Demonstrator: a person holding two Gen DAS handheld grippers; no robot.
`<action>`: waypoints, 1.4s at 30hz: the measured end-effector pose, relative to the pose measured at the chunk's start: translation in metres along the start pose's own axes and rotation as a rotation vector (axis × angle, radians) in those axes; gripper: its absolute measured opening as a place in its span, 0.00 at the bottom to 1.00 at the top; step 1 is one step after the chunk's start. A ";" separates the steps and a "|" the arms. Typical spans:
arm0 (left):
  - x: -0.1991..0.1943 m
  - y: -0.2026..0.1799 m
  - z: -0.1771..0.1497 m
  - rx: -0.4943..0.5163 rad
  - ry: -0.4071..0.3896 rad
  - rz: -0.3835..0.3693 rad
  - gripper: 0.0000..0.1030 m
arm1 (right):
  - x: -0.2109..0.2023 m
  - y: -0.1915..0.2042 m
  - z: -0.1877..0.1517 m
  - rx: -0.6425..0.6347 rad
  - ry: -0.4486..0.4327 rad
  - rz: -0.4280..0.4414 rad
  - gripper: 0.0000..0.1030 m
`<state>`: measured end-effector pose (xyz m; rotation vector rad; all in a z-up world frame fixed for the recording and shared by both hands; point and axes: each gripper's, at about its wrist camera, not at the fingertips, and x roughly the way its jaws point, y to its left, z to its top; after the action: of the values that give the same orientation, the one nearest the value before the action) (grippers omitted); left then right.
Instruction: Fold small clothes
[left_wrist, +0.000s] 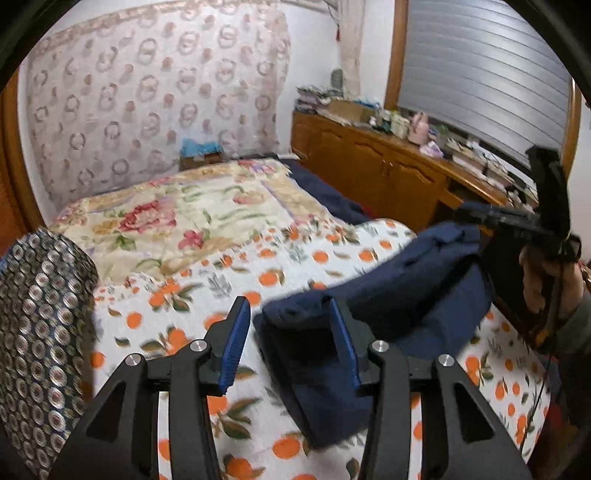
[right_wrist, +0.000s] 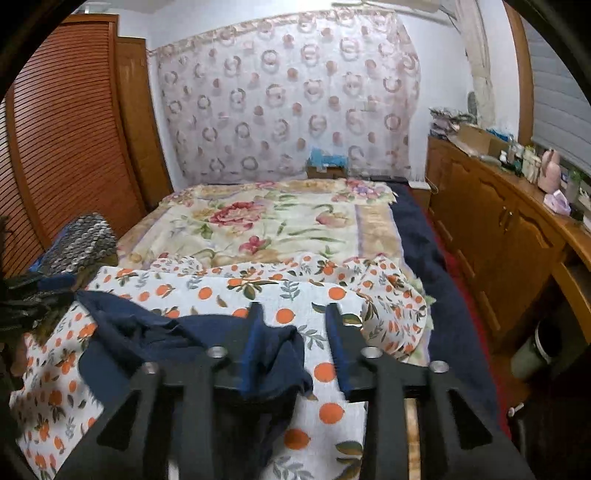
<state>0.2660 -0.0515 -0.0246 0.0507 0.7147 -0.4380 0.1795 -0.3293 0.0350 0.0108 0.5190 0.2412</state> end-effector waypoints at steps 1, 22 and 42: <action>0.001 -0.001 -0.003 -0.001 0.008 -0.005 0.44 | -0.005 0.002 -0.003 -0.004 -0.004 0.008 0.42; 0.060 0.006 0.010 -0.031 0.099 -0.014 0.44 | 0.024 -0.001 -0.005 -0.117 0.147 -0.029 0.50; 0.075 0.019 -0.003 -0.094 0.180 -0.016 0.46 | 0.037 -0.019 -0.033 0.036 0.219 0.026 0.58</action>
<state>0.3221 -0.0620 -0.0769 -0.0042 0.9128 -0.4178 0.1992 -0.3405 -0.0129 0.0267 0.7414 0.2598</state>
